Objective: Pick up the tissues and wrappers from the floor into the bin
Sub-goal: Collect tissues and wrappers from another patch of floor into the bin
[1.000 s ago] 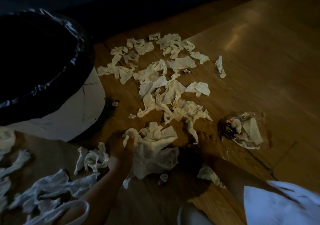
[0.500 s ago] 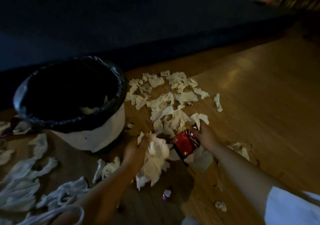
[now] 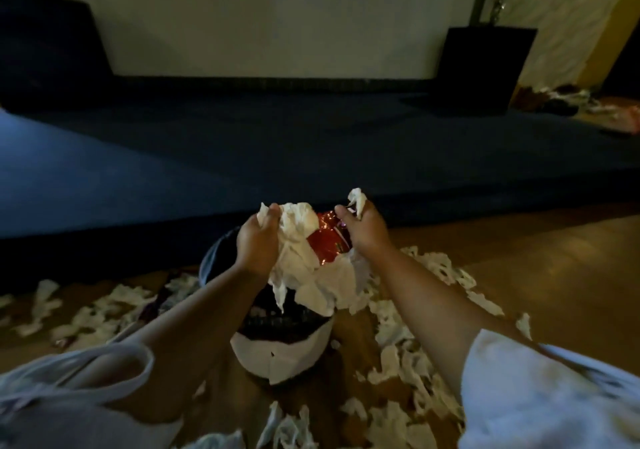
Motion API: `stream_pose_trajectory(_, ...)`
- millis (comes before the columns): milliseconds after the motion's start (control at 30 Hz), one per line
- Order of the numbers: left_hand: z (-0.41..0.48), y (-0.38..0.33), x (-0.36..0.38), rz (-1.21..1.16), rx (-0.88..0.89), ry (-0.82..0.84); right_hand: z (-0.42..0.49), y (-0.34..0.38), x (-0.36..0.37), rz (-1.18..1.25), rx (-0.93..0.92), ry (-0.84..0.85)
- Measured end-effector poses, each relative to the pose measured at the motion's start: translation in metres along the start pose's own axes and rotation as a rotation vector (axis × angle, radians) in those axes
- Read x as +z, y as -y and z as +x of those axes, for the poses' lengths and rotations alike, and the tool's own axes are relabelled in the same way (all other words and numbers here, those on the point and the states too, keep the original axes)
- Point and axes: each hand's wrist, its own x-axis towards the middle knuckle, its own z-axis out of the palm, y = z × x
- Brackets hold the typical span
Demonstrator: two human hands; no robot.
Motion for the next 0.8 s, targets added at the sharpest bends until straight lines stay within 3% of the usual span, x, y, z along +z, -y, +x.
stream_pose_trajectory(133,0.035,-0.001,-0.014,0.012,0.066,-0.160,0.025,0.008,0.054,0.026,0.020,0.013)
stream_pose_trajectory(267,0.052,0.023,-0.022,0.058,0.010,-0.226,0.033,-0.008,0.092,-0.042,0.103,0.024)
stream_pose_trajectory(433,0.061,0.055,-0.020,0.448,-0.156,0.025,0.028,-0.032,0.103,-0.056,0.206,0.249)
stream_pose_trajectory(533,0.061,0.058,-0.023,0.540,-0.190,0.149,0.023,-0.040,0.090,-0.060,0.236,0.371)
stream_pose_trajectory(633,0.052,0.048,-0.024,0.542,-0.256,0.225,0.012,-0.038,0.071,-0.201,0.202,0.381)
stream_pose_trajectory(700,0.044,0.039,-0.020,0.574,-0.198,0.255,0.002,-0.035,0.057,-0.324,0.160,0.398)
stream_pose_trajectory(800,0.019,0.029,-0.004,0.610,-0.023,0.300,-0.019,-0.035,0.036,-0.317,0.115,0.382)
